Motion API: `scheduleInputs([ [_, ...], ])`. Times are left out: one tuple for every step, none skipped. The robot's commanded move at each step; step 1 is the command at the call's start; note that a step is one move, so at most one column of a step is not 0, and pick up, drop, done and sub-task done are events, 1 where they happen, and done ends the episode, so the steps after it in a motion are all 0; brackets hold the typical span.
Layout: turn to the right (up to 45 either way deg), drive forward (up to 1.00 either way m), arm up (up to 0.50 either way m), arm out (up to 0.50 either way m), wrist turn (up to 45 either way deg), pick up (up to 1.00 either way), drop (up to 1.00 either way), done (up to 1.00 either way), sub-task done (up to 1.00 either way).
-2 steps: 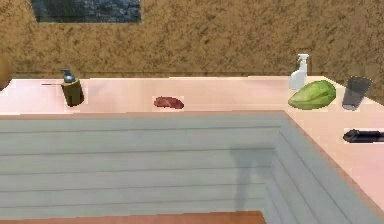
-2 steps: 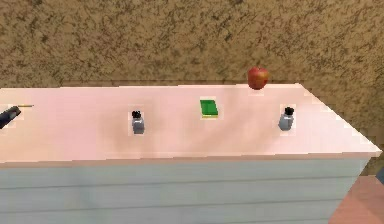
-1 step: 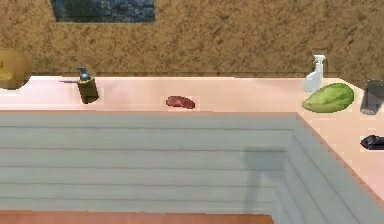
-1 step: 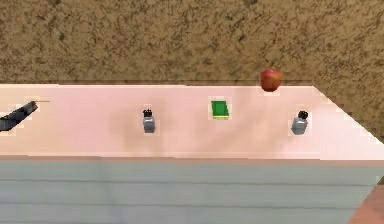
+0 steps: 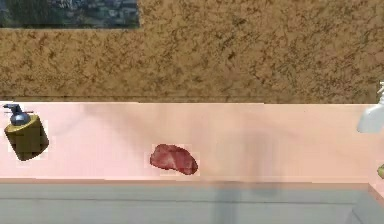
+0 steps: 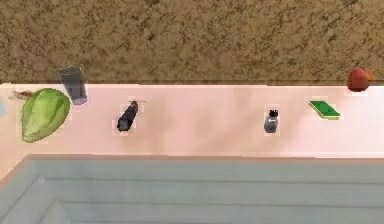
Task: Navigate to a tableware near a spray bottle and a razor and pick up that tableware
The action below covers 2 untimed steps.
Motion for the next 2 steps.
scheduleInputs([
  [-27.0,0.00,0.00,0.00,0.0,0.00,0.00,0.00,0.00],
  [45.0,0.00,0.00,0.00,0.0,0.00,0.00,0.00,0.00],
])
